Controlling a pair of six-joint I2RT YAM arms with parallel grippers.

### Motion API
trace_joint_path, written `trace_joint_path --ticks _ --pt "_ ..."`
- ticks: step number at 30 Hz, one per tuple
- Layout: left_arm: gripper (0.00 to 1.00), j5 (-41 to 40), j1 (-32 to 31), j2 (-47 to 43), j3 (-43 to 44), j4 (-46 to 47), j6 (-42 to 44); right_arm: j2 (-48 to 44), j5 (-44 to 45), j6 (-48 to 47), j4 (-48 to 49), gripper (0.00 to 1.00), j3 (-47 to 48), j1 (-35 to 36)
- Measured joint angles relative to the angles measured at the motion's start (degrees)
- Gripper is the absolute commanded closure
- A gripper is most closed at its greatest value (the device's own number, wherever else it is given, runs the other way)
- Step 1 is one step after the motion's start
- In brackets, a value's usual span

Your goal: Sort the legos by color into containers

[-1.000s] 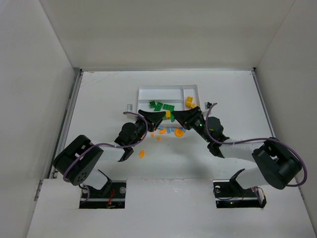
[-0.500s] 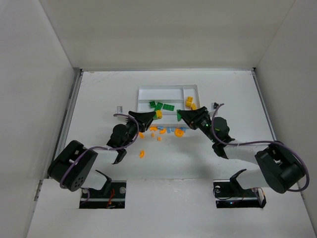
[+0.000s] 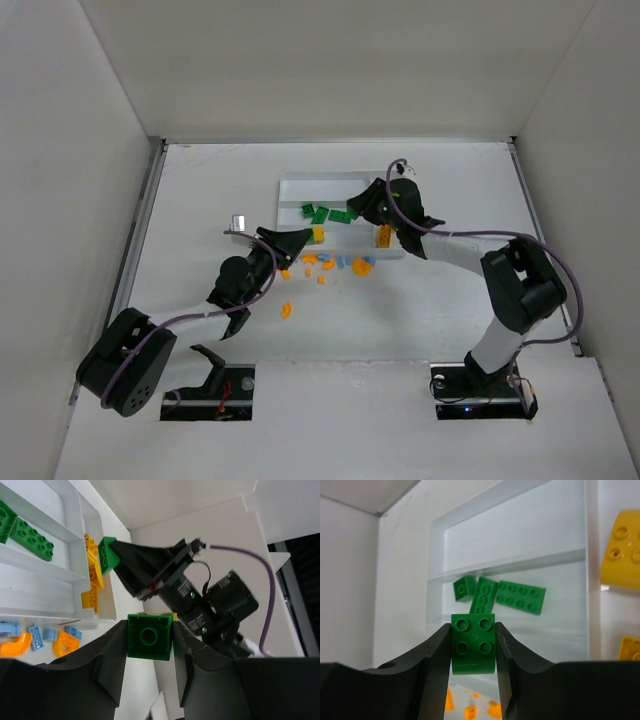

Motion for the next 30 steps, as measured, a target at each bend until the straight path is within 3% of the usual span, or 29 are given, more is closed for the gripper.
trace_joint_path --ticks 9,11,14,19,23,30 --pt "0.80 -1.0 -3.2 -1.7 -0.3 -5.1 4.8 8.9 5.8 -10.3 -14.9 0.61 12.5 -0.3" --pt "0.80 -1.1 -3.6 -1.5 -0.3 -5.4 5.2 10.2 7.1 -11.7 -17.0 0.56 14.1 -0.3" --pt "0.80 -1.3 -4.2 -0.9 -0.3 -5.4 5.5 10.6 9.1 -13.1 -18.9 0.38 14.8 -0.3" --pt "0.80 -1.4 -4.4 0.2 -0.3 -5.7 5.5 10.2 10.6 -14.2 -18.8 0.31 14.6 -0.3" --pt "0.80 -1.3 -4.2 0.8 -0.3 -5.8 5.1 5.3 10.6 -13.7 -15.8 0.31 9.4 0.2" --pt "0.79 -0.7 -2.9 4.6 0.7 -5.8 3.1 -14.9 5.0 -4.6 0.2 0.19 -13.8 5.9"
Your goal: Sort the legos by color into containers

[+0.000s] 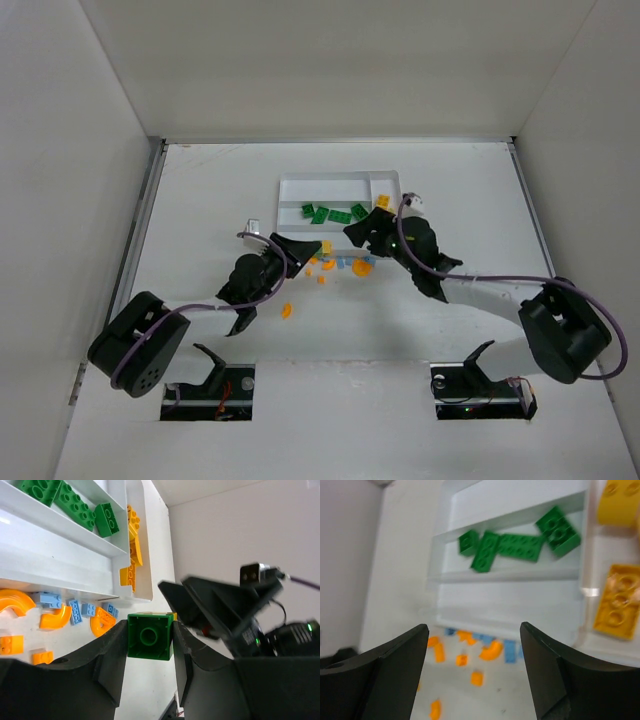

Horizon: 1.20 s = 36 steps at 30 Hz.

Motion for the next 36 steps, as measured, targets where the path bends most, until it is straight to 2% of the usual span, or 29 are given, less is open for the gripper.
trace_joint_path --ticks 4,8,11,16,24,31,36 --pt "0.79 0.3 -0.4 2.8 1.9 0.5 -0.8 -3.6 -4.2 7.4 10.6 0.18 -7.6 3.4" --pt "0.79 0.9 -0.9 3.7 3.5 1.4 -1.8 -3.5 -6.8 11.6 17.1 0.18 -9.5 5.9" --pt "0.79 0.9 -1.2 3.7 3.6 2.1 -2.7 -3.5 -8.1 13.2 20.5 0.23 -9.6 6.9" --pt "0.79 0.7 -1.6 3.3 3.6 2.4 -4.3 -1.6 -9.0 15.2 25.1 0.32 -9.9 7.1" --pt "0.79 0.7 -1.5 3.1 3.2 6.1 -9.2 -0.8 -9.6 18.6 30.7 0.34 -12.1 7.3" --pt "0.79 0.9 -1.5 3.7 3.1 9.0 -12.4 1.5 -11.0 21.3 35.0 0.50 -12.1 7.3" --pt "0.79 1.1 -1.2 4.3 2.2 10.3 -14.0 2.4 -11.0 22.8 36.3 0.55 -12.1 7.3"
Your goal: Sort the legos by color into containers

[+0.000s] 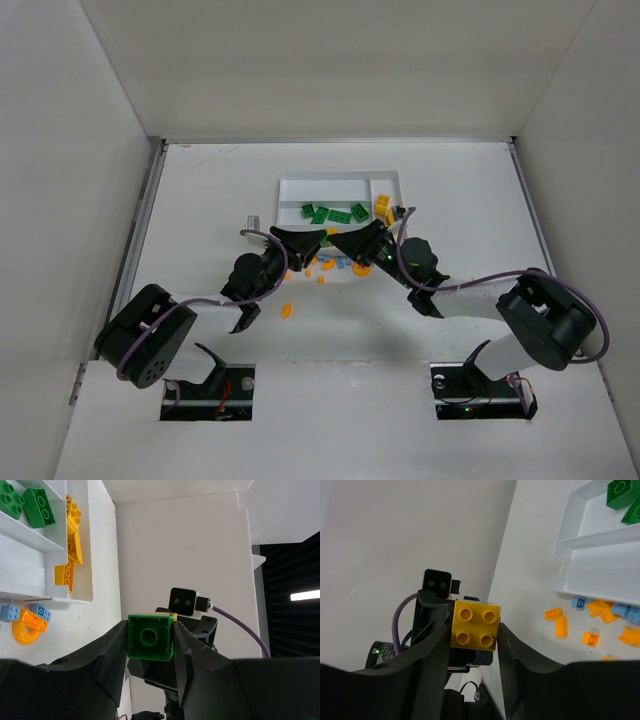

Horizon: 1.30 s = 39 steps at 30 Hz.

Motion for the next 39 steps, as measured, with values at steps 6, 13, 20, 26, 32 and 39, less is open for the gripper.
trace_joint_path --ticks 6,13,20,26,32,39 --pt "0.79 1.2 0.9 0.0 -1.0 1.4 -0.4 0.0 0.0 0.8 0.2 0.59 -0.2 0.0" --pt "0.80 3.7 3.2 0.0 -2.5 2.1 0.1 -2.4 -0.6 0.5 0.0 0.60 -2.5 -1.3" --pt "0.79 3.2 8.9 0.0 -5.2 1.0 1.0 -7.8 0.1 -1.5 -2.0 0.59 -3.8 -6.5" --pt "0.78 4.1 9.4 0.0 -5.2 1.0 2.5 -6.7 0.5 -8.1 -15.6 0.59 0.2 -12.9" --pt "0.76 4.3 9.4 -1.0 -5.2 -1.4 5.2 2.9 5.7 -18.9 -33.0 0.58 15.5 -18.9" --pt "0.76 3.8 9.3 -6.2 -5.1 -8.3 9.0 18.0 7.5 -26.7 -43.6 0.53 32.6 -21.9"
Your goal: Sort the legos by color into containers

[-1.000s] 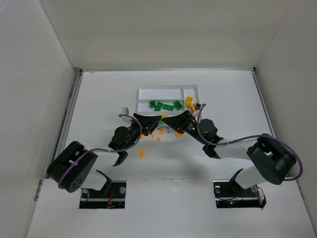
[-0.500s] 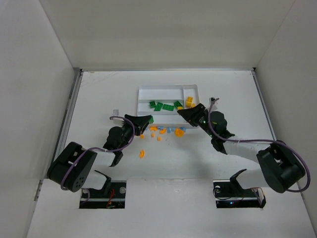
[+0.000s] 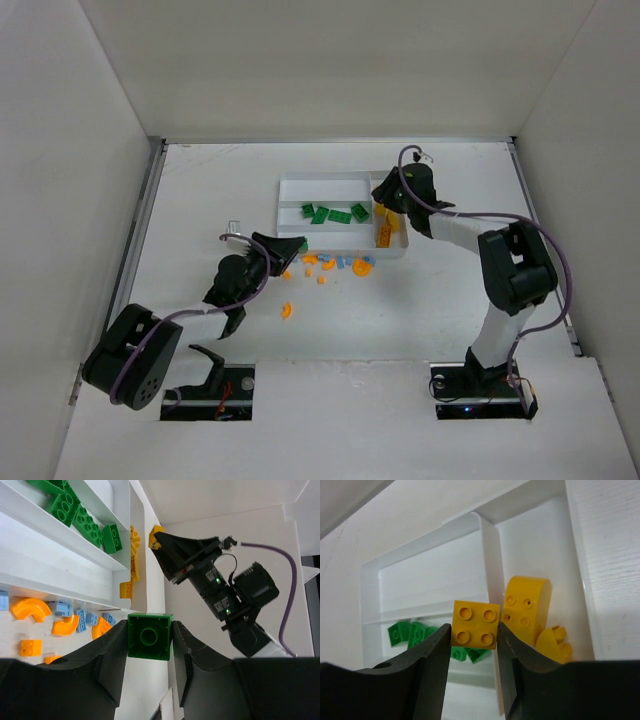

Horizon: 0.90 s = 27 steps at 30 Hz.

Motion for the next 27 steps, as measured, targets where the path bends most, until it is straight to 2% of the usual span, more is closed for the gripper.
trace_joint_path --ticks 6,10,14,17,19,23,27 --pt "0.76 -1.3 0.0 -3.0 0.2 -5.0 2.9 4.7 1.6 -2.3 -4.5 0.32 6.3 -2.2" --pt "0.76 -2.8 -0.2 -3.3 1.4 -8.5 5.0 4.3 2.1 -2.9 -4.7 0.29 7.4 -2.9" --pt "0.76 -4.3 -0.4 -2.1 5.4 -12.6 7.2 -1.0 2.9 -3.3 -2.8 0.38 1.8 -2.5" --pt "0.76 -6.4 -0.9 0.8 9.8 -15.6 9.5 -9.7 3.8 -3.5 0.2 0.60 -7.4 -0.9" --pt "0.76 -8.4 -1.2 3.0 13.0 -18.2 11.3 -15.3 4.5 -3.3 1.9 0.69 -12.7 1.0" --pt "0.76 -13.7 -1.9 7.6 19.5 -23.6 16.2 -23.0 5.4 -3.5 3.5 0.70 -19.0 5.6" --pt "0.75 -19.0 -1.9 13.6 27.8 -30.3 21.4 -27.6 6.5 -4.5 3.8 0.60 -21.9 9.3"
